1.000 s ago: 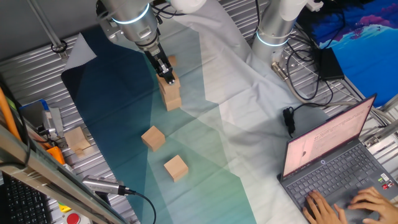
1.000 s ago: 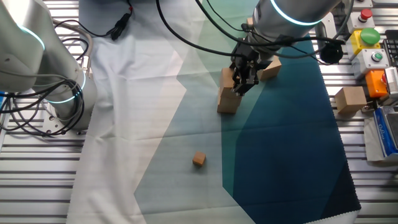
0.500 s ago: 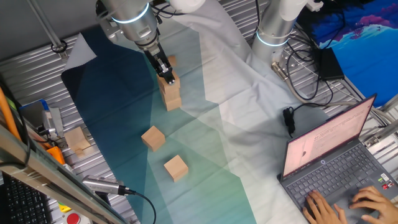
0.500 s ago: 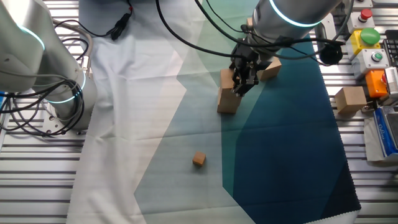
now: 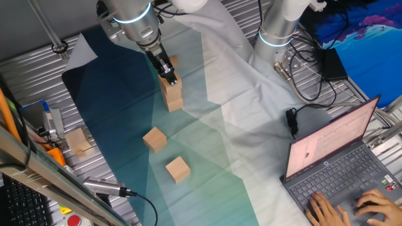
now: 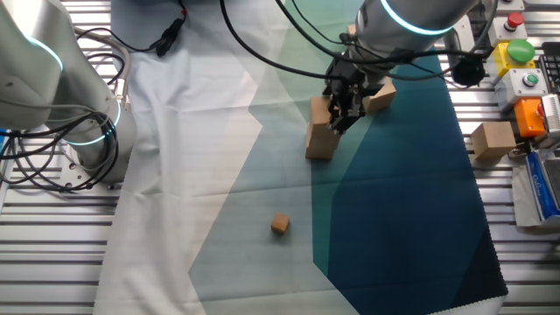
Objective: Stack the blocks in a vertical line of five
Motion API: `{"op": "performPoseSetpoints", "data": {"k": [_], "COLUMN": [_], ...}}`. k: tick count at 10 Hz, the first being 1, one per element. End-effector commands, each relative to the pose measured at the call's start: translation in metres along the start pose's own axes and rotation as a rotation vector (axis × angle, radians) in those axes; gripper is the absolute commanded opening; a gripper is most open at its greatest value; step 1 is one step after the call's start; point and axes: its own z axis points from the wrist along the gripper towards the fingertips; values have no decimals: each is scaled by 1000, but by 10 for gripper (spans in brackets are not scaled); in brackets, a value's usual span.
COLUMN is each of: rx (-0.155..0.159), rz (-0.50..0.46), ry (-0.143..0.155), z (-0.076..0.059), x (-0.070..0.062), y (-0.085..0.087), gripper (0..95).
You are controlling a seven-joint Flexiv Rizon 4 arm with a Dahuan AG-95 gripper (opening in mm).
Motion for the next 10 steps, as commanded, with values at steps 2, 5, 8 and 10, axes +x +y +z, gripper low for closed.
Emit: {"op": "performPoseSetpoints", "data": {"k": [2, 5, 8, 10], "rx": [2, 6, 15, 21], "rz": [-3, -9, -21, -26], "ry": [2, 0, 0, 0], "z": [-3, -5, -5, -5], "x": [-2, -1, -1, -1], "y": [1, 2, 2, 2], "gripper": [570, 570, 570, 570]}}
